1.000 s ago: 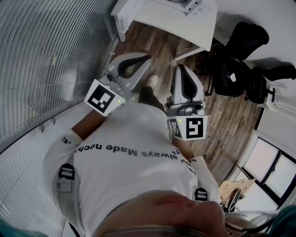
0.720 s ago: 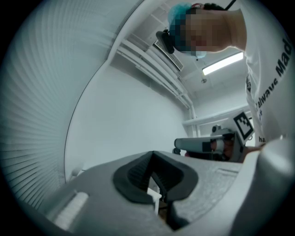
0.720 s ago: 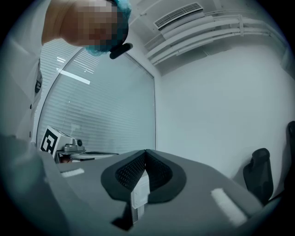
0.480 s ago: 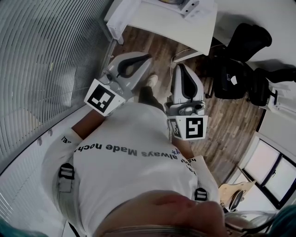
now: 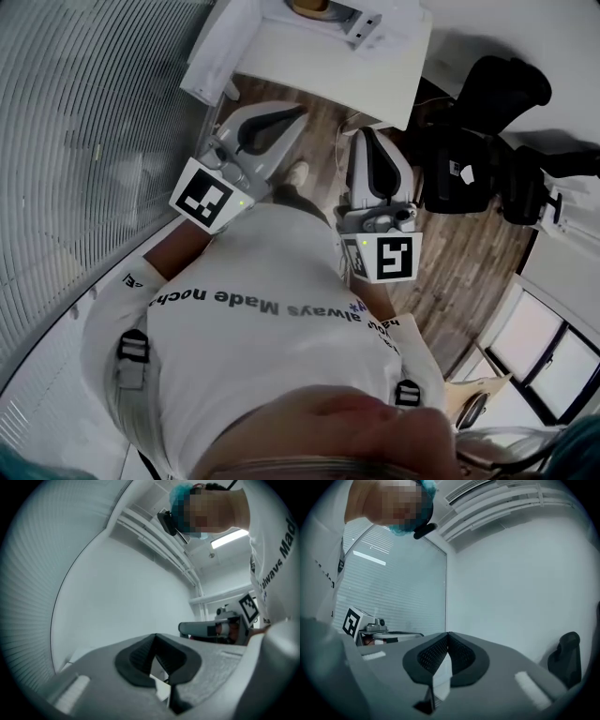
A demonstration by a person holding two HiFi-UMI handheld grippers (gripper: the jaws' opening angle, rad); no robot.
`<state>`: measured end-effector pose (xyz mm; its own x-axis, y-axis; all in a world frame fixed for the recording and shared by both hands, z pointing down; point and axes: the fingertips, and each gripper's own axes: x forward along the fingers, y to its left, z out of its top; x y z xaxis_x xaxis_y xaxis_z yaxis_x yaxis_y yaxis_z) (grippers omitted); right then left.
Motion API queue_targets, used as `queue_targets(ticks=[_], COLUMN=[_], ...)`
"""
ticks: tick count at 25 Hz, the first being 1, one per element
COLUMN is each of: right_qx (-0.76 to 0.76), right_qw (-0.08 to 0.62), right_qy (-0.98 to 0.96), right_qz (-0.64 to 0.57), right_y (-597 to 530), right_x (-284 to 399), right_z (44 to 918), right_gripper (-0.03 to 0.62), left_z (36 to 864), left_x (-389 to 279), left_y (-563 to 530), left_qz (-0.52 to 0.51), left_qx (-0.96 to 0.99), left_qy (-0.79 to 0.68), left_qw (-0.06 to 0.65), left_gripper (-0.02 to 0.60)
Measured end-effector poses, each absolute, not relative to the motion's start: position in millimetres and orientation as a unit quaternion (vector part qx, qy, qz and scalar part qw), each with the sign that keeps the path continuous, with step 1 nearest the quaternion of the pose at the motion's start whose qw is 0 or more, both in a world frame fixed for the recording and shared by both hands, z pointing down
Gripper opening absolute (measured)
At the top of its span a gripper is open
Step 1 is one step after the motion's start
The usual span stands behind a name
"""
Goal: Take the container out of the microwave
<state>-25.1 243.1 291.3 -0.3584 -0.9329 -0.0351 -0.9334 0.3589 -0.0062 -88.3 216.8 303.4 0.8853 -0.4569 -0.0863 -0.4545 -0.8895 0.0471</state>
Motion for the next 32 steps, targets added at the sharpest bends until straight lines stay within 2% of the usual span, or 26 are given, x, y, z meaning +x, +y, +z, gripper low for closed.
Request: queue_targets(ticks=[14,32], right_qx=[-0.544,-0.535], right_qw=[0.019,0.010], right_qy=[0.839,0.845], right_qz=[0.004,-0.020], right_y=[169.0,91.8], right_x=[58.1,60.9], right_z=[290.7,291.4], right_gripper=[0.000,0.000], left_z=[301.2,300.5], left_x=[-2.1,-0.3], left_y=[144.6,65.8], left_qz=[-0.045,-0.041], left_qx=[0.966,0.961], left_qy=[-0.255,-0.273], left_qw=[0.007,0.026], left_gripper=[0.003,0.003])
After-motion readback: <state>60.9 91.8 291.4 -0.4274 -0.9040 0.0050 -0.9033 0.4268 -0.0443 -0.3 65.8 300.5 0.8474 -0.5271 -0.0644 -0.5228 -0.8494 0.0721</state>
